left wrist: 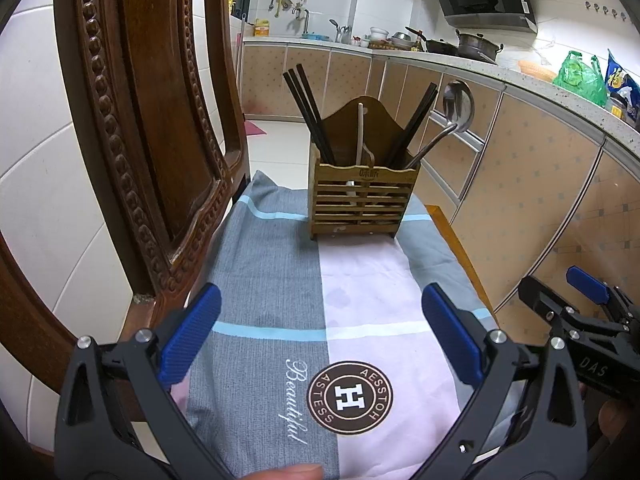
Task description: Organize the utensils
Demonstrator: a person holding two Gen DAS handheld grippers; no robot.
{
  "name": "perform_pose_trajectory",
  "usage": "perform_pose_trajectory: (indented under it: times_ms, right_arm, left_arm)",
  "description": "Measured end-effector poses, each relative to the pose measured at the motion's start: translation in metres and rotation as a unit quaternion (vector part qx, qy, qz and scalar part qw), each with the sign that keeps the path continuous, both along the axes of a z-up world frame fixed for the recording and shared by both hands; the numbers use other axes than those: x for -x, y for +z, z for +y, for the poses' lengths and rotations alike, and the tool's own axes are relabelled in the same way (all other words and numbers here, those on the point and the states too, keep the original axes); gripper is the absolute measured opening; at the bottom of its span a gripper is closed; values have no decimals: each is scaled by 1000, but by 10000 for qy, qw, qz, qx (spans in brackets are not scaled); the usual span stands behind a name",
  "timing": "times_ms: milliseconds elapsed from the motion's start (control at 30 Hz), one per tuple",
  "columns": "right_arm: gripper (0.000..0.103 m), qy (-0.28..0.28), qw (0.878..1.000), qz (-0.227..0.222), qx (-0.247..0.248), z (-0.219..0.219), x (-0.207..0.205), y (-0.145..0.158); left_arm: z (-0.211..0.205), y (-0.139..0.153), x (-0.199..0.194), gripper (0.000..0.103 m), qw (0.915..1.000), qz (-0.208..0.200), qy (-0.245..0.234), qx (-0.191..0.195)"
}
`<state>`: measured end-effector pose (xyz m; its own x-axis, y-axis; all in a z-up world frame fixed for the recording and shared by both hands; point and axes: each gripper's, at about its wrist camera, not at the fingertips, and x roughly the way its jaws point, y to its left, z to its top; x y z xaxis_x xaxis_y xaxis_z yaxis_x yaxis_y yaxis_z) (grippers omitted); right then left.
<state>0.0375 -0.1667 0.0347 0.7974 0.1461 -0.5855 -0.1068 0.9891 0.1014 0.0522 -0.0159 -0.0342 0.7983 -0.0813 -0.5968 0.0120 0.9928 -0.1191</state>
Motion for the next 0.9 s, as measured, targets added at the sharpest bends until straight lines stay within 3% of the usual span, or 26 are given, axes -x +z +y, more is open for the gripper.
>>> perform_pose_trajectory:
  times_ms: [900]
  right_arm:
    - [100,-11,10000,9,20,1,0,-1]
  left_arm:
    - [-1,-3,-2,99,10000,50,19,8]
